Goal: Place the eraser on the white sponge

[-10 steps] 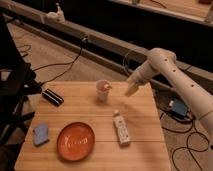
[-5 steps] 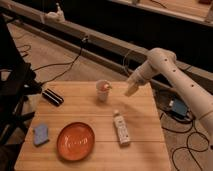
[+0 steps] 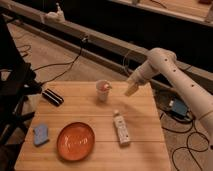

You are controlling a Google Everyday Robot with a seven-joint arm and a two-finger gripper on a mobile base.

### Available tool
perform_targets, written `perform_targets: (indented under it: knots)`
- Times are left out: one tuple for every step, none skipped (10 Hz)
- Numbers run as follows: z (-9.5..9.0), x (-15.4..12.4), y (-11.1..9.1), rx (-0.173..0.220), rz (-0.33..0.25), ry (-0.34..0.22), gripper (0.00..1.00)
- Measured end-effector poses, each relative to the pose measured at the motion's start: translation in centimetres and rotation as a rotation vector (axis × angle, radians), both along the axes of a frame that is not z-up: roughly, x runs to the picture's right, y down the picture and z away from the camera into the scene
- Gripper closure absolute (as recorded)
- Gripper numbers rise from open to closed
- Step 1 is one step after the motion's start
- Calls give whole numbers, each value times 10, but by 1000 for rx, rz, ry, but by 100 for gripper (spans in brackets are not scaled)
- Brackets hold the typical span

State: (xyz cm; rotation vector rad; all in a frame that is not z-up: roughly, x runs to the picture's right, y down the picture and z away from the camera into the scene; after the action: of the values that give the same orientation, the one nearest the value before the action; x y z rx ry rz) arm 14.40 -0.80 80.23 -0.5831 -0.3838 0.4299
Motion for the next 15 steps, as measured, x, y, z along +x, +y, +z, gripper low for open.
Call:
perform_targets:
  knots:
    - [-3, -16, -10, 14, -5, -22, 38]
    - [-5, -38, -18, 24, -17, -55, 38]
    - [-8, -64, -27, 37, -34, -91, 38]
    - [-10, -84, -34, 51, -49, -117, 38]
    - [-11, -102, -39, 68, -66, -137, 38]
    - [-11, -134, -45, 95, -99, -169, 38]
    - [-12, -166, -51, 128, -122, -195, 38]
    - [-14, -196, -57, 178, -143, -215, 38]
    - [-14, -208, -58, 198, -149, -223, 38]
    - [-15, -213, -59, 207, -152, -225, 38]
    - [-15, -210, -59, 207, -150, -223, 38]
    - [-15, -209, -60, 206, -148, -221, 38]
    - [-14, -210, -60, 204, -145, -220, 38]
    - [-10, -217, -60, 204, -140, -221, 38]
    - [-4, -229, -64, 222, -141, -222, 38]
